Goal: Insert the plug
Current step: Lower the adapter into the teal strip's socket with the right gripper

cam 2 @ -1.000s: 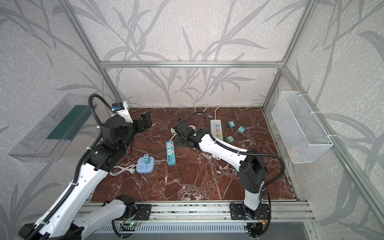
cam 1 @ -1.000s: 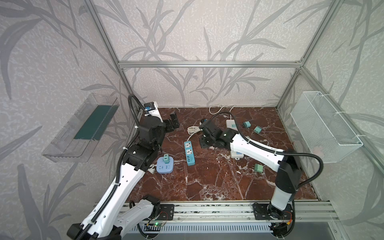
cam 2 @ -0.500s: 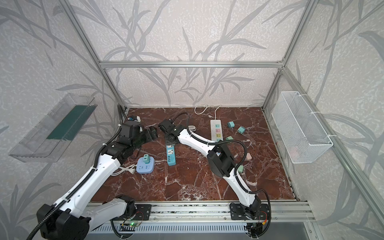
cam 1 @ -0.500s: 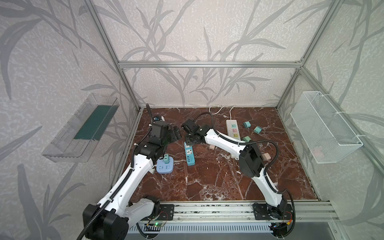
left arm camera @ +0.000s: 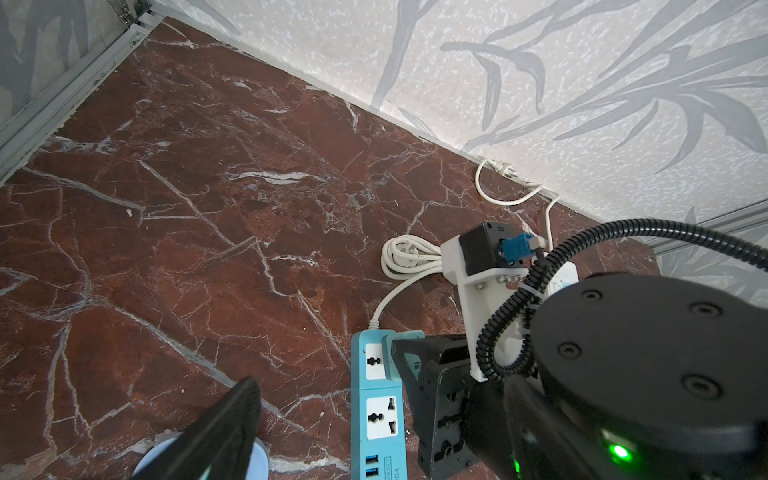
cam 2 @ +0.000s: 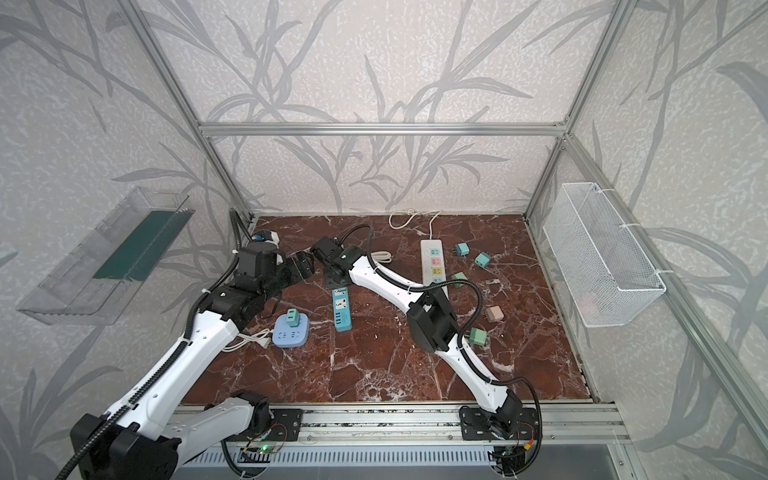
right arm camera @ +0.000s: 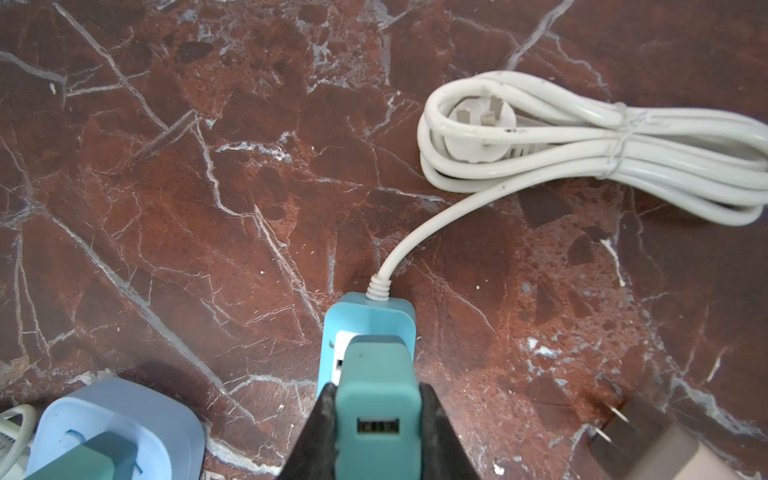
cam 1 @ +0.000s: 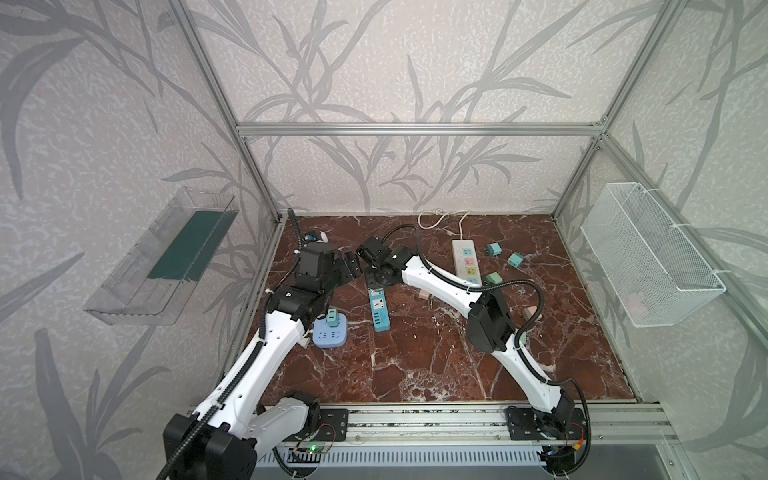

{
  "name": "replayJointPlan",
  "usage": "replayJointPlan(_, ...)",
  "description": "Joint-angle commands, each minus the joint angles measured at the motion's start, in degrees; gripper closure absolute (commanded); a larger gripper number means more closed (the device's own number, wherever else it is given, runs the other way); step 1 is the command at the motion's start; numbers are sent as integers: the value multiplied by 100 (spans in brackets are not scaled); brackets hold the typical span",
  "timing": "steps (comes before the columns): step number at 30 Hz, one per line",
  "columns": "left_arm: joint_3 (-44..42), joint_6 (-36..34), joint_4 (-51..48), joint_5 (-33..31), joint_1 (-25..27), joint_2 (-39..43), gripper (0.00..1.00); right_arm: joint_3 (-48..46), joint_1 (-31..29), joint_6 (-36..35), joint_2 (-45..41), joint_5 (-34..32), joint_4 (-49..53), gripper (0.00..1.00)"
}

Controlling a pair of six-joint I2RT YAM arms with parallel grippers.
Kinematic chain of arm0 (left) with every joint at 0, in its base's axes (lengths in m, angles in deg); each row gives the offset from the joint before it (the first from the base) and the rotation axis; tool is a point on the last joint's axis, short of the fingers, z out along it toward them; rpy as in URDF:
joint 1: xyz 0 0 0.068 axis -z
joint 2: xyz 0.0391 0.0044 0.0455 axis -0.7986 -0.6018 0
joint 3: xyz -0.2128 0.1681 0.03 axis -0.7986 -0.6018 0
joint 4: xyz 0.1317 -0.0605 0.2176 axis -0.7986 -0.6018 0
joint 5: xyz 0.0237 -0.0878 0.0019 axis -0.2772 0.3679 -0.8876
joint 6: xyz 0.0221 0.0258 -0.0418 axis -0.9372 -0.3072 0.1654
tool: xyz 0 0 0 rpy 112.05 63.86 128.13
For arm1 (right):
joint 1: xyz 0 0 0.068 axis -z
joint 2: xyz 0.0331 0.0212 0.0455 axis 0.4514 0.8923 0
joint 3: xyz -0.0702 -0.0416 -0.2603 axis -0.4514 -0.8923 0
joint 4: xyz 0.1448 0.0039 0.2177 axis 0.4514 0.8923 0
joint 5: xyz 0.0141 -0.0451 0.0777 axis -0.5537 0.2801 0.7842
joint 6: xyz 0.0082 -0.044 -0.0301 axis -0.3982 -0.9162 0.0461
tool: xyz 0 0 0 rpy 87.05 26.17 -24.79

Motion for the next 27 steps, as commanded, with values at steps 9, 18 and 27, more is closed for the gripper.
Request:
replayJointPlan(9,-27,70,1,20,-48,74,10,-267,32,99,-133,-13,327,100)
replayJointPlan(18,-36,61,10,37,-71,71,10,-93,5,65,48,-148,509,100)
replayJointPlan(27,-24,47,5,62,-117,36,10,-1968,-106,27,-1057,-914,307,100)
